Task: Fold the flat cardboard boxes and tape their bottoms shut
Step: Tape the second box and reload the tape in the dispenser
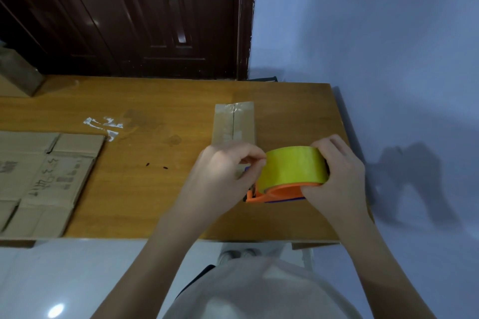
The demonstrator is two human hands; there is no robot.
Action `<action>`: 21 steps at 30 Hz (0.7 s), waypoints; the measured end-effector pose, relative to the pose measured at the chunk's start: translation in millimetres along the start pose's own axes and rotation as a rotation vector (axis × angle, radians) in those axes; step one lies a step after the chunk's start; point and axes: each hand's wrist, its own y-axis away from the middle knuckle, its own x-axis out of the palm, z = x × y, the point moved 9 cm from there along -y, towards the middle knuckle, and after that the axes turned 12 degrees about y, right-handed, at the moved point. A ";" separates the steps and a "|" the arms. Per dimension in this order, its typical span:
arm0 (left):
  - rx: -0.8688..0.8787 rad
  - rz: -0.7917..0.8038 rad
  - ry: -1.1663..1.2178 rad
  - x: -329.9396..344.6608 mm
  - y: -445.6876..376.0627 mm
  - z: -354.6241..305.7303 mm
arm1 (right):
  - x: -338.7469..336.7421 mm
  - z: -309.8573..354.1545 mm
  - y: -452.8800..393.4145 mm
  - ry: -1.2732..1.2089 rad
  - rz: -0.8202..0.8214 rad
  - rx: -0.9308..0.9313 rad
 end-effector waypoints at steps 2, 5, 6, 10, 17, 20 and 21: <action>0.004 0.014 0.008 0.2 1.0 -0.6 | 2.4 -1.5 0.3 0.012 0.006 0.015; -0.004 0.009 0.020 -4.4 0.8 1.6 | 5.3 -0.7 0.1 0.021 0.015 0.010; -0.009 0.000 0.019 -6.5 -0.3 3.1 | 6.5 0.1 -0.3 0.021 0.020 0.009; 0.019 -0.026 -0.008 -10.4 -4.9 3.4 | 8.1 3.0 -3.4 0.019 0.010 0.016; 0.091 0.045 -0.122 -0.9 -9.9 7.2 | 6.9 7.1 -10.2 0.056 -0.007 0.014; 0.139 0.101 -0.144 5.6 -13.9 5.6 | 2.8 6.9 -10.9 0.070 -0.018 0.018; 0.147 0.114 -0.150 7.0 -14.9 5.1 | 1.7 6.6 -10.7 0.074 -0.022 0.020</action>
